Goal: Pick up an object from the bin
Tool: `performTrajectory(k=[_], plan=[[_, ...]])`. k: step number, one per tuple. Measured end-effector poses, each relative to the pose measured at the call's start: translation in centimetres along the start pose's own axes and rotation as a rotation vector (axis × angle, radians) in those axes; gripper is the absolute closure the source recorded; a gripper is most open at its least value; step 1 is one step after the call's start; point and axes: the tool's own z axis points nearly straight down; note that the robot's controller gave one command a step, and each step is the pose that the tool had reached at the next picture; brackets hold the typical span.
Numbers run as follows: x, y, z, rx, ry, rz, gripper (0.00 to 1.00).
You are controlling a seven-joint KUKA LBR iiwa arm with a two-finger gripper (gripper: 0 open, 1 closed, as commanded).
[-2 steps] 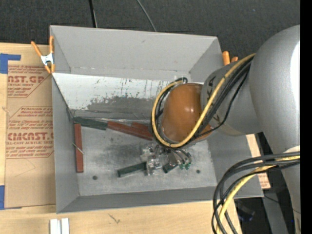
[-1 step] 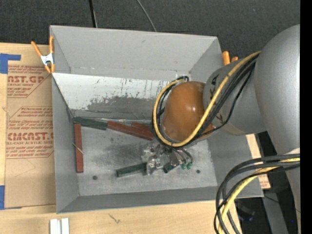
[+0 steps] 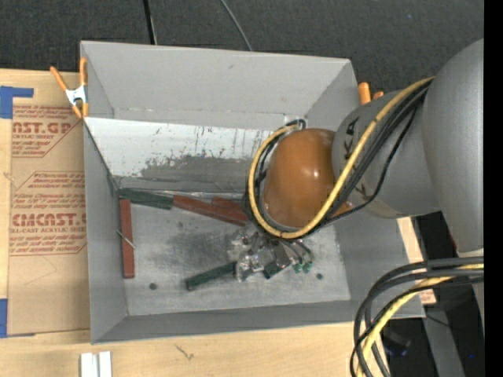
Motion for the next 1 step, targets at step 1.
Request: performTrajectory(k=[1], plan=[[-1.5, -0.88, -9.42, -0.001, 0.003, -0.036, 1.0]])
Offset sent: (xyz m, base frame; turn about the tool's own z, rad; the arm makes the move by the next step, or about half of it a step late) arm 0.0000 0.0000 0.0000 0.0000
